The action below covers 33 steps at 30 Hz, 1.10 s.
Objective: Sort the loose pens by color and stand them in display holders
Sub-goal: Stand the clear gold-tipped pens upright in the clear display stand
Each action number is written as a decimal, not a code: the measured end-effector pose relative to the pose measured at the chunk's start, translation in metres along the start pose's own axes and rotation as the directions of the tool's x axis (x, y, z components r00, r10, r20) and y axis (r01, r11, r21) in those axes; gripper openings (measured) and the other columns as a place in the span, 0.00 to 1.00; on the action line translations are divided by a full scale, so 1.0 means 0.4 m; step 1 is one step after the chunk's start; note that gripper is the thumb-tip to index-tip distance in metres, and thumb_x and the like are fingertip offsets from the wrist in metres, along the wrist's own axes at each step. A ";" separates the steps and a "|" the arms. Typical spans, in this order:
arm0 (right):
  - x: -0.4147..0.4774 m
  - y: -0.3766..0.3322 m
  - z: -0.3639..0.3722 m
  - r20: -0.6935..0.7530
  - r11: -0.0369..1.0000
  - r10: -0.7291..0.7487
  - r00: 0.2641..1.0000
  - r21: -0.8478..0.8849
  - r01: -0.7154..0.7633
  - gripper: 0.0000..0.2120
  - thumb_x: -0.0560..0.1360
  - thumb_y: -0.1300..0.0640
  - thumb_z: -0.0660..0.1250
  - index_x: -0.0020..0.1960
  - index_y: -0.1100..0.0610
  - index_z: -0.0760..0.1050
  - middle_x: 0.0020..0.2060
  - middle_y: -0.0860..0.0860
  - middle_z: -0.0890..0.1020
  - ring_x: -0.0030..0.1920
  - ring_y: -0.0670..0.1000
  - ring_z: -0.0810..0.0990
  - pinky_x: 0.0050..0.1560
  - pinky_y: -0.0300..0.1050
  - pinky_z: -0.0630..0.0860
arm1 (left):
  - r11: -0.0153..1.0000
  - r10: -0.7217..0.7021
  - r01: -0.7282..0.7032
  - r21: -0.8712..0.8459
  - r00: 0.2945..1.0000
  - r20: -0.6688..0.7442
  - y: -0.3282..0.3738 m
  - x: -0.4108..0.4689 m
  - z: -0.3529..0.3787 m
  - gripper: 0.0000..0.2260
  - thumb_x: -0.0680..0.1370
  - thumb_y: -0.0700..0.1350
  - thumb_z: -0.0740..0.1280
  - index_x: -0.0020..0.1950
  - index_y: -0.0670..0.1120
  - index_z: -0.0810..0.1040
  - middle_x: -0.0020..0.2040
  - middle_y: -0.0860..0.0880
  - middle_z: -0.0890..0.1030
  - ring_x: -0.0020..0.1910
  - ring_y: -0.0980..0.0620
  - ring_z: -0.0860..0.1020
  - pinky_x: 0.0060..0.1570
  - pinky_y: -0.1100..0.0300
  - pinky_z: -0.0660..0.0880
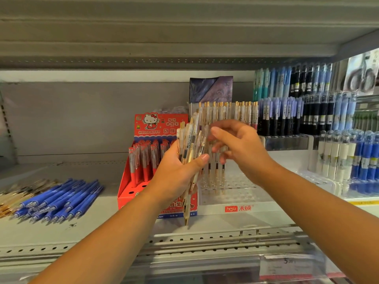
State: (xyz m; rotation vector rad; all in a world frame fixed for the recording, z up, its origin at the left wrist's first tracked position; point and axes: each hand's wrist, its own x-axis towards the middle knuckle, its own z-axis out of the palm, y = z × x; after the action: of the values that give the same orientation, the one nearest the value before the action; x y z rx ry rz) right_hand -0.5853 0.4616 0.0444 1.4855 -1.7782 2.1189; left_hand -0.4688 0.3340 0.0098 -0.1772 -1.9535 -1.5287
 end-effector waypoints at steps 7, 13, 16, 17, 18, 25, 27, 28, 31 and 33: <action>-0.005 -0.007 0.036 -0.014 0.969 0.181 0.983 0.175 -0.176 0.18 0.71 0.60 0.75 0.58 0.56 0.75 0.45 0.53 0.86 0.42 0.51 0.86 0.36 0.44 0.80 | 0.998 0.009 -0.008 0.057 1.000 -0.016 -0.004 0.001 0.001 0.18 0.76 0.46 0.72 0.64 0.56 0.74 0.35 0.59 0.81 0.32 0.58 0.78 0.45 0.42 0.76; -0.003 0.007 0.022 -0.037 0.908 0.251 0.967 0.356 -0.222 0.14 0.74 0.66 0.71 0.58 0.60 0.74 0.47 0.57 0.85 0.41 0.54 0.85 0.36 0.44 0.80 | 0.998 -0.058 0.058 -0.011 0.998 -0.030 -0.005 0.002 0.003 0.09 0.81 0.45 0.66 0.59 0.55 0.75 0.31 0.51 0.77 0.26 0.52 0.74 0.24 0.59 0.71; 0.007 0.009 -0.001 -0.106 0.903 0.270 0.957 0.372 -0.213 0.14 0.74 0.69 0.69 0.58 0.60 0.74 0.48 0.59 0.84 0.41 0.54 0.85 0.37 0.46 0.80 | 0.993 -0.083 0.080 -0.081 0.996 -0.032 -0.007 0.006 0.002 0.05 0.81 0.41 0.64 0.56 0.50 0.75 0.34 0.44 0.75 0.26 0.51 0.70 0.24 0.59 0.68; 0.012 0.009 -0.011 -0.136 0.913 0.260 0.956 0.358 -0.197 0.13 0.74 0.69 0.69 0.57 0.60 0.74 0.48 0.58 0.85 0.41 0.54 0.86 0.37 0.46 0.80 | 0.992 -0.089 0.085 -0.096 0.995 -0.035 -0.008 0.006 0.001 0.06 0.81 0.41 0.64 0.55 0.50 0.75 0.35 0.44 0.75 0.26 0.51 0.70 0.24 0.59 0.67; 0.018 0.009 -0.022 -0.173 0.926 0.244 0.954 0.333 -0.177 0.13 0.74 0.69 0.69 0.57 0.59 0.75 0.47 0.57 0.85 0.41 0.55 0.86 0.37 0.46 0.81 | 0.991 -0.092 0.088 -0.105 0.995 -0.036 -0.009 0.007 0.000 0.06 0.81 0.40 0.64 0.55 0.51 0.75 0.35 0.44 0.75 0.26 0.52 0.70 0.24 0.59 0.67; 0.035 0.053 -0.093 -0.394 0.997 0.078 0.916 0.009 -0.082 0.18 0.77 0.72 0.62 0.60 0.53 0.73 0.47 0.48 0.81 0.45 0.46 0.84 0.41 0.43 0.83 | 0.993 -0.087 0.086 -0.086 0.996 -0.009 -0.019 0.011 -0.005 0.09 0.80 0.43 0.64 0.54 0.58 0.75 0.35 0.46 0.75 0.26 0.53 0.70 0.24 0.58 0.69; 0.030 0.068 -0.098 -0.389 0.996 0.033 0.921 -0.064 -0.062 0.19 0.77 0.73 0.62 0.59 0.52 0.73 0.46 0.47 0.81 0.47 0.46 0.83 0.43 0.42 0.83 | 0.992 -0.088 0.088 -0.091 0.996 0.002 -0.017 0.010 -0.004 0.10 0.80 0.43 0.64 0.52 0.59 0.76 0.35 0.46 0.75 0.26 0.53 0.70 0.24 0.59 0.69; 0.030 0.073 -0.099 -0.378 0.994 0.015 0.926 -0.095 -0.055 0.18 0.77 0.72 0.62 0.59 0.52 0.73 0.47 0.47 0.81 0.48 0.47 0.82 0.44 0.42 0.83 | 0.992 -0.085 0.086 -0.095 0.996 0.006 -0.016 0.010 -0.003 0.11 0.80 0.42 0.64 0.51 0.60 0.77 0.35 0.46 0.74 0.26 0.53 0.70 0.24 0.59 0.69; 0.032 0.080 -0.097 -0.328 0.990 0.015 0.944 -0.130 -0.061 0.19 0.77 0.73 0.62 0.55 0.50 0.74 0.47 0.49 0.80 0.48 0.50 0.81 0.47 0.47 0.82 | 0.992 -0.072 0.074 -0.105 0.997 0.014 -0.012 0.007 -0.001 0.13 0.81 0.41 0.63 0.47 0.60 0.78 0.34 0.47 0.74 0.26 0.52 0.70 0.23 0.59 0.69; 0.032 0.086 -0.097 -0.290 0.984 0.039 0.956 -0.157 -0.088 0.19 0.77 0.73 0.61 0.55 0.50 0.74 0.47 0.50 0.80 0.46 0.50 0.81 0.44 0.45 0.83 | 0.991 -0.064 0.066 -0.114 0.998 0.017 -0.009 0.006 0.001 0.14 0.81 0.40 0.63 0.45 0.60 0.78 0.34 0.47 0.73 0.26 0.52 0.69 0.23 0.59 0.69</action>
State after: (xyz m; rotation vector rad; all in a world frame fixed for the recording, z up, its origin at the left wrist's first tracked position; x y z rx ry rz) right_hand -0.6353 0.4720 0.0296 1.0355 -1.8625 2.0252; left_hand -0.4726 0.3325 0.0080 -0.1741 -1.8999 -1.6871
